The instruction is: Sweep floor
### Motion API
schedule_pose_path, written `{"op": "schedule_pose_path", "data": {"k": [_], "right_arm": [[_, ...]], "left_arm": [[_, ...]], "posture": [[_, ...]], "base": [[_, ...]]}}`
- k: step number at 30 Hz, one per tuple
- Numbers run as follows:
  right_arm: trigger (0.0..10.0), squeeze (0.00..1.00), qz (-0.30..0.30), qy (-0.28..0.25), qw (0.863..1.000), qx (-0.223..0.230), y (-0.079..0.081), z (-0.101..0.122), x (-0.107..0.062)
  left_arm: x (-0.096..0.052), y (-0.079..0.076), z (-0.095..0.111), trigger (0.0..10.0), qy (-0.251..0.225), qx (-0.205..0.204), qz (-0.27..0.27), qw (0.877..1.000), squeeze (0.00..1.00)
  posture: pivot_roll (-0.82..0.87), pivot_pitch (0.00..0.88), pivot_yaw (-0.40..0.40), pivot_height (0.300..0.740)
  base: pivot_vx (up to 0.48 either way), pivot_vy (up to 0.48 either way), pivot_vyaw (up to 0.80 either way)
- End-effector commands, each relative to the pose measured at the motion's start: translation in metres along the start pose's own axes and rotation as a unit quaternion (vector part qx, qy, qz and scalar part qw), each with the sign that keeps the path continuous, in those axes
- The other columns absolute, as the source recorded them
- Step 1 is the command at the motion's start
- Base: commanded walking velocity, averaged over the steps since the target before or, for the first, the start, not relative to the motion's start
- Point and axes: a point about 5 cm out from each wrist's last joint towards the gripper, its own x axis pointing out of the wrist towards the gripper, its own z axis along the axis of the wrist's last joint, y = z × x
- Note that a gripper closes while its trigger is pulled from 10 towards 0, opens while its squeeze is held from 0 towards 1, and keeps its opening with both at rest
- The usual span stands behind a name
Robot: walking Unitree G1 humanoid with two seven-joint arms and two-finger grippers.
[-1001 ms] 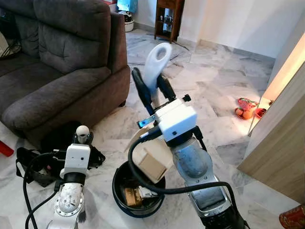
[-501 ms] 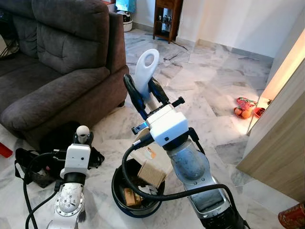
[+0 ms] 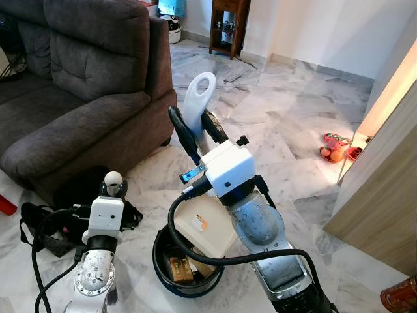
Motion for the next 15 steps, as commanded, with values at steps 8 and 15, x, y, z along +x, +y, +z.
{"op": "schedule_pose_path", "data": {"k": [8, 15], "right_arm": [[10.0, 0.00, -0.111, -0.018, 0.991, -0.066, -0.062, 0.000, 0.013], [10.0, 0.00, -0.136, -0.009, 0.987, -0.090, -0.081, -0.004, 0.010]], "left_arm": [[0.002, 0.001, 0.007, 10.0, -0.024, 0.005, 0.002, 1.000, 0.00], [0.002, 0.001, 0.007, 10.0, -0.025, 0.004, 0.001, 1.000, 0.00]], "posture": [[0.18, 0.056, -0.034, 0.740], [0.19, 0.053, -0.034, 0.740]], "base": [[0.000, 0.000, 0.00], [0.000, 0.000, 0.00]]}}
